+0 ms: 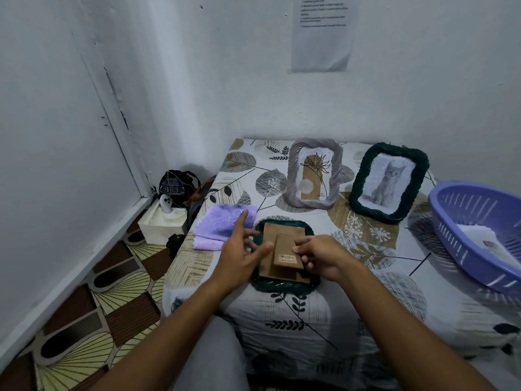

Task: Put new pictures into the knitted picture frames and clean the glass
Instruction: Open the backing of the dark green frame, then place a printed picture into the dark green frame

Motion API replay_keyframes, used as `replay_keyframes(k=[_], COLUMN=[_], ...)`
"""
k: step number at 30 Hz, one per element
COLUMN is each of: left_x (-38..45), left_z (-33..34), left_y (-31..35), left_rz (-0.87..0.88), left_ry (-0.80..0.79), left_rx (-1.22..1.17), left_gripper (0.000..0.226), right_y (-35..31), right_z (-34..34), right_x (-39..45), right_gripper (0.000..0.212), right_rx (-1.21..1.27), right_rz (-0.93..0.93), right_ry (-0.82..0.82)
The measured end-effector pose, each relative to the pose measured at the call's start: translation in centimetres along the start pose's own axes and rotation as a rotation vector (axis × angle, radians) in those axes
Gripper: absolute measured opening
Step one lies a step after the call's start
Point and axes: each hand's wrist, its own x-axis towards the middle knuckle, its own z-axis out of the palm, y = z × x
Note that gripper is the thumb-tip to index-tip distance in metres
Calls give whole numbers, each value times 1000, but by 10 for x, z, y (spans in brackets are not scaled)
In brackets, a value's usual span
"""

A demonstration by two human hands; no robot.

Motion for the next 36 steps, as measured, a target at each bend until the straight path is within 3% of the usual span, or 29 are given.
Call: replay_keyframes(k=[4, 11, 17, 20, 26, 31, 36], left_x=[8, 20, 25, 24, 31, 33, 34], left_z=[1, 1, 3, 5, 0, -3, 1], left_y=[6, 25, 18, 23, 26, 22, 20], left_rz=[-101, -320, -223, -242, -523, -667, -671], left_ry=[121, 34, 140, 111, 25, -133, -221], left_rx=[-110, -239, 15, -91, -406, -453, -418], left_gripper=[49, 20, 17, 16, 9, 17, 22], right_y=[1, 0, 1, 1, 1, 0, -1], right_z=[-5, -15, -15, -14, -15, -15, -11], right_x=[1, 2, 2, 1, 0, -2, -5], right_gripper=[33, 38, 36, 36, 40, 41, 35], right_rx=[87, 181, 232, 249, 266, 271, 163], right_rz=[49, 86, 96, 91, 96, 98, 54], right_ry=[-66, -130, -141, -125, -138, -132, -83])
